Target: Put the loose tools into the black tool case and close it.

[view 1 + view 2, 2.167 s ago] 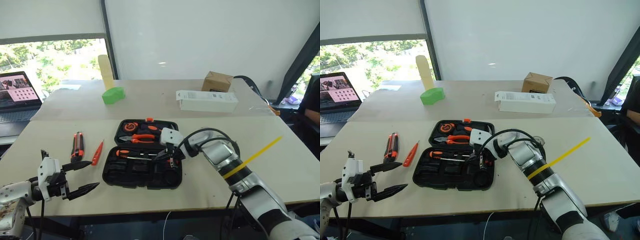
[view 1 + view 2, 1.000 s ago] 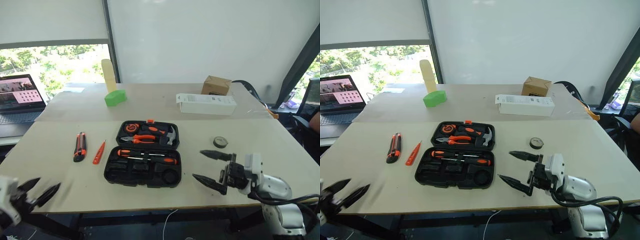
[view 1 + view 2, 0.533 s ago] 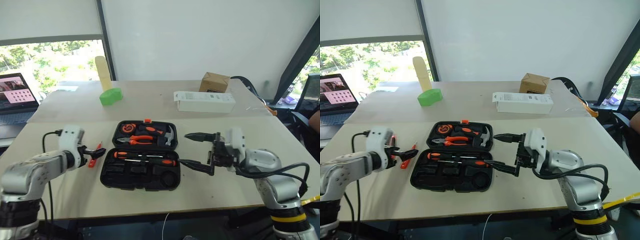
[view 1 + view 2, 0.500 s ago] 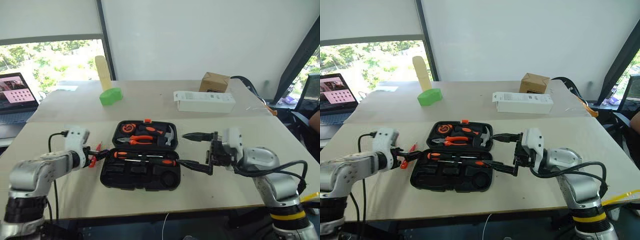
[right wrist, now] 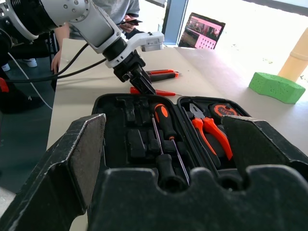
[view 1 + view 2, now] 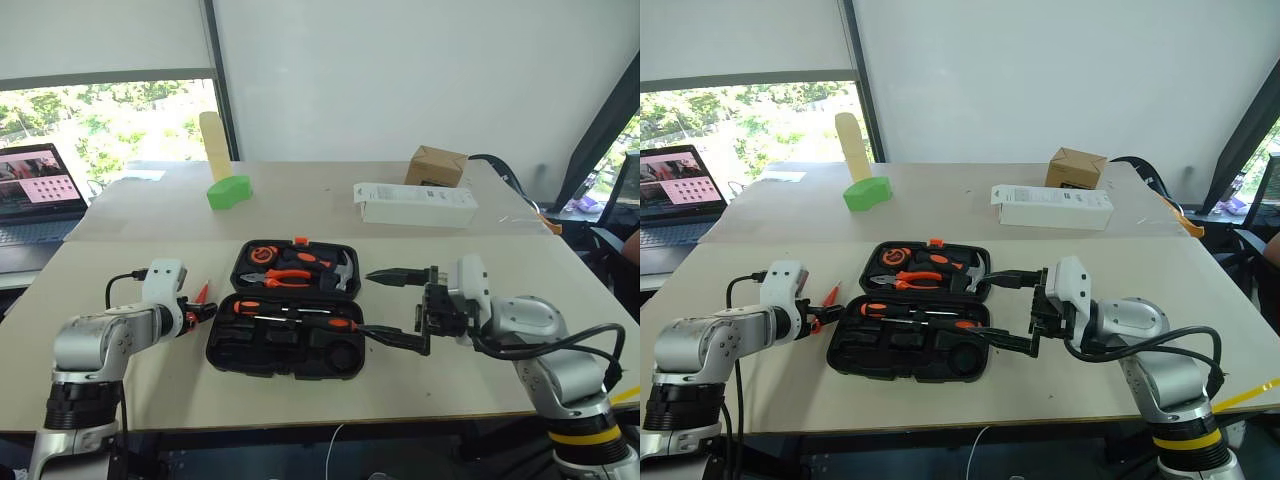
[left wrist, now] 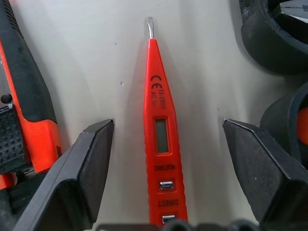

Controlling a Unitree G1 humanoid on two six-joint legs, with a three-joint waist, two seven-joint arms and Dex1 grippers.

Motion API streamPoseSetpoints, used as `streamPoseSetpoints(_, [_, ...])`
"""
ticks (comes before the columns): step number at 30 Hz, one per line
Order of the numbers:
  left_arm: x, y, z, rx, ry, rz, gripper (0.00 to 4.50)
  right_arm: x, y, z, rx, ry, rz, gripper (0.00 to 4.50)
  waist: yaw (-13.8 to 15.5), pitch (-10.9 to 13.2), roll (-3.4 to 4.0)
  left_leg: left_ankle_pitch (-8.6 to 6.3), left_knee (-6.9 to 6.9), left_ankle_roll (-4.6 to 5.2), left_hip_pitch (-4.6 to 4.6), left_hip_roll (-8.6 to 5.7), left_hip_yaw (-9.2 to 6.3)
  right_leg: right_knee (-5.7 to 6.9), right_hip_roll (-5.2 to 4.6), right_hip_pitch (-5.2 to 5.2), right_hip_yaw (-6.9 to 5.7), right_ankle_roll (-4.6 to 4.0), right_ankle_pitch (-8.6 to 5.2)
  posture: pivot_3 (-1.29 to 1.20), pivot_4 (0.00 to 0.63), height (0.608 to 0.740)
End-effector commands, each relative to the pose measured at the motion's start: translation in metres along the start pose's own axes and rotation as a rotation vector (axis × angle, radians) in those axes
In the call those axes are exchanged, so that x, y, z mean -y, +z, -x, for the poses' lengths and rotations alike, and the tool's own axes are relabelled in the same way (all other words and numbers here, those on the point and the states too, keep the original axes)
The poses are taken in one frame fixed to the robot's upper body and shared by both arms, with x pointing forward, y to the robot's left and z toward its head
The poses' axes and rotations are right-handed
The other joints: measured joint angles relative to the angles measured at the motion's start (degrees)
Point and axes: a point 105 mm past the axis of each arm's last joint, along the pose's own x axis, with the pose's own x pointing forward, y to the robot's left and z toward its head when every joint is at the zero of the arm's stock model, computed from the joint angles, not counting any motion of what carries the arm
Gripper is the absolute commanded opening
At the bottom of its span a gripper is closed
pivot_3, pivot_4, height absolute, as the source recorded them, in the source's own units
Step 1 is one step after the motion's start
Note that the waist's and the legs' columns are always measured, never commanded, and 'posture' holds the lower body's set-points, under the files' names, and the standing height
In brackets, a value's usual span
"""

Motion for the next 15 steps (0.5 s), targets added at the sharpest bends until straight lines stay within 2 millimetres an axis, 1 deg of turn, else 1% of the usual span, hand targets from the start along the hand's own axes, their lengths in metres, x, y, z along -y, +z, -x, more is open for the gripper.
streamPoseSetpoints(1, [0.0, -0.004, -0.002, -0.038, -0.006, 0.009, 2.7, -0.002, 0.012, 0.002, 0.03, 0.004, 0.022, 4.5, 0.0, 0.0, 0.0, 0.0, 0.0, 0.0, 0.0, 0.0, 0.0, 0.0, 0.0, 0.0, 0.0, 0.0, 0.0, 0.0, 0.15, 0.74])
streamPoseSetpoints(2, [0.0, -0.005, -0.003, -0.041, -0.012, 0.022, 2.21, -0.002, 0.012, 0.002, 0.03, 0.004, 0.021, 4.5, 0.1, 0.0, 0.0, 0.0, 0.0, 0.0, 0.0, -0.01, 0.0, 0.01, 0.0, 0.0, 0.0, 0.0, 0.0, 0.0, 0.15, 0.74])
streamPoseSetpoints(3, [0.0, -0.005, -0.003, -0.04, -0.017, 0.029, 1.99, -0.002, 0.012, 0.002, 0.03, 0.003, 0.021, 4.5, 0.2, 0.0, 0.0, 0.0, 0.01, 0.0, 0.0, -0.02, 0.0, 0.0, -0.01, 0.01, -0.01, 0.0, 0.0, 0.0, 0.15, 0.74])
streamPoseSetpoints(4, [0.0, -0.005, -0.004, -0.037, -0.019, 0.032, 1.52, -0.003, 0.012, 0.003, 0.028, 0.003, 0.02, 4.5, 0.2, 0.0, 0.0, -0.01, 0.01, 0.02, 0.0, -0.04, -0.01, 0.0, -0.03, 0.02, -0.02, 0.0, 0.0, 0.0, 0.15, 0.74])
streamPoseSetpoints(6, [-0.001, 0.012, 0.002, 0.062, -0.069, 0.052, 0.86, -0.003, 0.011, 0.006, 0.02, -0.002, 0.021, 4.5, 0.4, 0.0, 0.0, -0.01, 0.01, 0.02, 0.0, -0.06, -0.01, 0.01, -0.05, 0.02, -0.02, 0.0, 0.0, 0.0, 0.15, 0.74])
streamPoseSetpoints(7, [-0.002, 0.022, 0.006, 0.124, -0.104, 0.055, 0.46, -0.003, 0.01, 0.008, 0.016, -0.006, 0.02, 4.5, 0.5, 0.0, 0.0, 0.0, 0.01, 0.01, 0.0, -0.06, -0.02, 0.01, -0.05, 0.02, -0.04, 0.0, 0.0, 0.0, 0.15, 0.74])
streamPoseSetpoints(8, [0.001, 0.037, 0.015, 0.214, -0.172, 0.032, 0.45, -0.003, 0.01, 0.01, 0.012, -0.011, 0.018, 4.5, 0.6, 0.0, -0.01, 0.0, 0.02, 0.0, -0.02, -0.05, -0.02, 0.0, -0.05, 0.01, -0.06, 0.0, 0.0, 0.0, 0.15, 0.74])
streamPoseSetpoints(9, [0.003, 0.046, 0.022, 0.277, -0.227, 0.003, 0.45, -0.003, 0.009, 0.012, 0.009, -0.015, 0.016, 4.5, 0.6, 0.0, -0.01, 0.02, 0.04, -0.04, -0.09, -0.05, -0.02, 0.0, -0.05, -0.03, -0.07, 0.0, 0.0, 0.0, 0.15, 0.74])
streamPoseSetpoints(10, [0.003, 0.054, 0.03, 0.316, -0.28, -0.031, 0.45, -0.004, 0.009, 0.014, 0.005, -0.018, 0.013, 4.5, 0.6, 0.0, -0.01, 0.04, 0.05, -0.07, -0.19, -0.05, -0.02, -0.01, -0.06, -0.12, -0.06, 0.0, 0.0, 0.0, 0.15, 0.74])
streamPoseSetpoints(12, [0.013, 0.062, 0.046, 0.359, -0.439, -0.144, 0.45, -0.006, 0.007, 0.017, -0.004, -0.018, 0.007, 4.5, 0.6, 0.0, -0.02, 0.08, 0.09, -0.13, -0.47, -0.04, -0.01, 0.03, -0.05, -0.4, -0.06, -0.01, 0.0, 0.0, 0.15, 0.74])
streamPoseSetpoints(13, [0.023, 0.069, 0.057, 0.405, -0.542, -0.233, 0.45, -0.006, 0.006, 0.018, -0.006, -0.02, 0.002, 4.5, 0.6, 0.0, -0.01, 0.1, 0.1, -0.17, -0.62, -0.04, -0.01, 0.05, -0.04, -0.55, -0.06, -0.01, 0.0, 0.0, 0.15, 0.74])
streamPoseSetpoints(14, [0.038, 0.075, 0.07, 0.464, -0.672, -0.364, 0.45, -0.007, 0.006, 0.019, -0.009, -0.019, -0.004, 4.5, 0.5, 0.0, -0.01, 0.12, 0.1, -0.19, -0.67, -0.05, 0.01, 0.1, -0.04, -0.65, -0.04, -0.01, 0.01, 0.0, 0.15, 0.74])
streamPoseSetpoints(15, [0.052, 0.075, 0.079, 0.499, -0.795, -0.493, 0.45, -0.008, 0.004, 0.02, -0.014, -0.015, -0.007, 4.5, 0.5, 0.0, -0.01, 0.12, 0.09, -0.2, -0.67, -0.05, 0.05, 0.09, -0.03, -0.66, -0.03, -0.02, 0.0, 0.0, 0.15, 0.74])
